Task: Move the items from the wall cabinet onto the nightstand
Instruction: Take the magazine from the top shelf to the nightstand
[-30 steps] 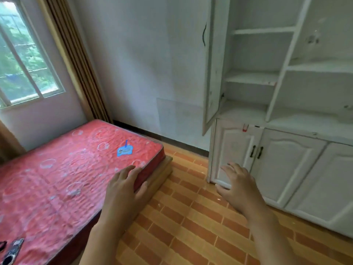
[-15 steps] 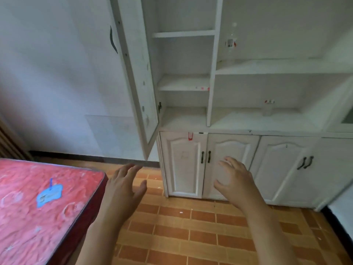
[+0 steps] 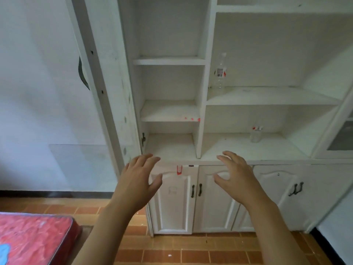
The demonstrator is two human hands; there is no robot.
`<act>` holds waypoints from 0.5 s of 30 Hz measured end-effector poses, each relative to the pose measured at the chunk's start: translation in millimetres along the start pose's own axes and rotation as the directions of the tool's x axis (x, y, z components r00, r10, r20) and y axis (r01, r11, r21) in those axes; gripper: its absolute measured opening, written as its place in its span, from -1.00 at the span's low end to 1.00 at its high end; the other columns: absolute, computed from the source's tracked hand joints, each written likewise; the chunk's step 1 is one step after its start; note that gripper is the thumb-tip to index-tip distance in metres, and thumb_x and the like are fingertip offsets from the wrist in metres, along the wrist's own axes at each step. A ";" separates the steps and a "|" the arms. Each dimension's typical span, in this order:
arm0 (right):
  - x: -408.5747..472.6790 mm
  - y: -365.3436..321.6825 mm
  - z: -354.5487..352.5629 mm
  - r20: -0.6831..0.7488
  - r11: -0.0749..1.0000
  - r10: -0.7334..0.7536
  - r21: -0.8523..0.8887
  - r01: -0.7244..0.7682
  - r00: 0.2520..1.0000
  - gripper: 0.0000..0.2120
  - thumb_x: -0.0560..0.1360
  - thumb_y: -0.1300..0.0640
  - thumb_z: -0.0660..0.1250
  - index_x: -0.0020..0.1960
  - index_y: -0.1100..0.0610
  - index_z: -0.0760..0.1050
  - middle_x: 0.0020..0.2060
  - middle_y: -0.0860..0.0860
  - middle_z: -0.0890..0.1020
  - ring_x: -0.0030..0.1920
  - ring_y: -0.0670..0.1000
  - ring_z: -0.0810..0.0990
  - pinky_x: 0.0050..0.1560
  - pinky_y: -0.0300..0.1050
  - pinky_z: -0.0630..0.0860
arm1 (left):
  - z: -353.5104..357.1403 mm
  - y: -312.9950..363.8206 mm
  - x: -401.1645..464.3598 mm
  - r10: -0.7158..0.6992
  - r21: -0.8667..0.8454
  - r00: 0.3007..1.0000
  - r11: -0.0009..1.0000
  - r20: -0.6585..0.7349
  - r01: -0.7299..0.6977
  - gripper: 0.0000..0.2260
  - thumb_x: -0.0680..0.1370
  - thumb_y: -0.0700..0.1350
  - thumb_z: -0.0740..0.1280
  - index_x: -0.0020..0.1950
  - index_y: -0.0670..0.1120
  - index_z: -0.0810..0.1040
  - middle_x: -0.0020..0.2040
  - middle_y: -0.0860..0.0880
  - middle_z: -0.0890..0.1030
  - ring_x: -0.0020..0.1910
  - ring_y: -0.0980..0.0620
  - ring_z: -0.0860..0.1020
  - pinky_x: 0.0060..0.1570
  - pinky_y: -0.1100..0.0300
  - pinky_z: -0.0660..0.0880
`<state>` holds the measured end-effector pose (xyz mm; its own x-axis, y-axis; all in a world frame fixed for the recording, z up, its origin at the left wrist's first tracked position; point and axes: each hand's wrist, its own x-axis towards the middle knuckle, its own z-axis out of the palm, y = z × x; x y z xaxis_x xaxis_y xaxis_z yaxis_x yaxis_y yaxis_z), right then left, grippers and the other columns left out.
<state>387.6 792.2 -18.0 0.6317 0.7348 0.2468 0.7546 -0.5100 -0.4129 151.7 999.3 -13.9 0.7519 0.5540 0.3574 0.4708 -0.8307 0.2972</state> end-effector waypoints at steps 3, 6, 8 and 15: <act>30.7 -0.2 -9.4 -0.036 0.999 -0.028 -0.017 0.027 0.999 -0.40 0.58 -0.13 0.35 0.58 -0.05 0.32 0.59 -0.10 0.24 0.57 -0.04 0.16 0.55 0.04 0.16 | -4.3 -3.6 36.4 0.029 0.032 0.999 0.999 -0.017 -0.028 -0.51 0.61 0.21 0.19 0.53 0.12 0.35 0.54 0.05 0.36 0.52 -0.01 0.30 0.50 -0.09 0.31; 63.5 1.0 -20.0 -0.067 0.998 -0.057 -0.001 0.057 0.996 -0.40 0.58 -0.13 0.37 0.57 -0.03 0.34 0.58 -0.09 0.27 0.57 -0.04 0.19 0.55 0.03 0.20 | -6.7 -5.4 69.3 0.040 0.061 0.999 0.997 -0.032 -0.038 -0.42 0.56 0.29 0.08 0.54 0.11 0.36 0.53 0.04 0.37 0.51 -0.01 0.31 0.49 -0.08 0.31; 88.8 3.2 -29.6 -0.082 0.996 -0.083 0.015 0.084 0.993 -0.39 0.57 -0.12 0.37 0.57 -0.02 0.35 0.58 -0.08 0.28 0.57 -0.04 0.19 0.56 0.03 0.21 | -8.6 -4.9 93.8 0.035 0.071 0.998 0.997 -0.051 -0.032 -0.39 0.53 0.31 0.04 0.53 0.12 0.37 0.52 0.04 0.39 0.49 -0.02 0.33 0.47 -0.07 0.32; 193.7 11.2 -82.2 -0.128 0.971 -0.240 -0.009 0.241 0.962 -0.38 0.57 -0.12 0.36 0.58 -0.06 0.31 0.58 -0.13 0.25 0.57 -0.04 0.19 0.57 0.07 0.22 | -25.1 16.8 192.8 0.033 0.133 0.987 0.991 -0.155 -0.012 -0.47 0.58 0.26 0.18 0.53 0.14 0.33 0.53 0.05 0.36 0.49 0.00 0.33 0.47 -0.06 0.34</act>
<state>533.0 892.1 97.2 0.4496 0.7725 0.4484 0.8861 -0.3222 -0.3332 292.9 1093.5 82.2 0.6860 0.5283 0.5003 0.5188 -0.8373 0.1728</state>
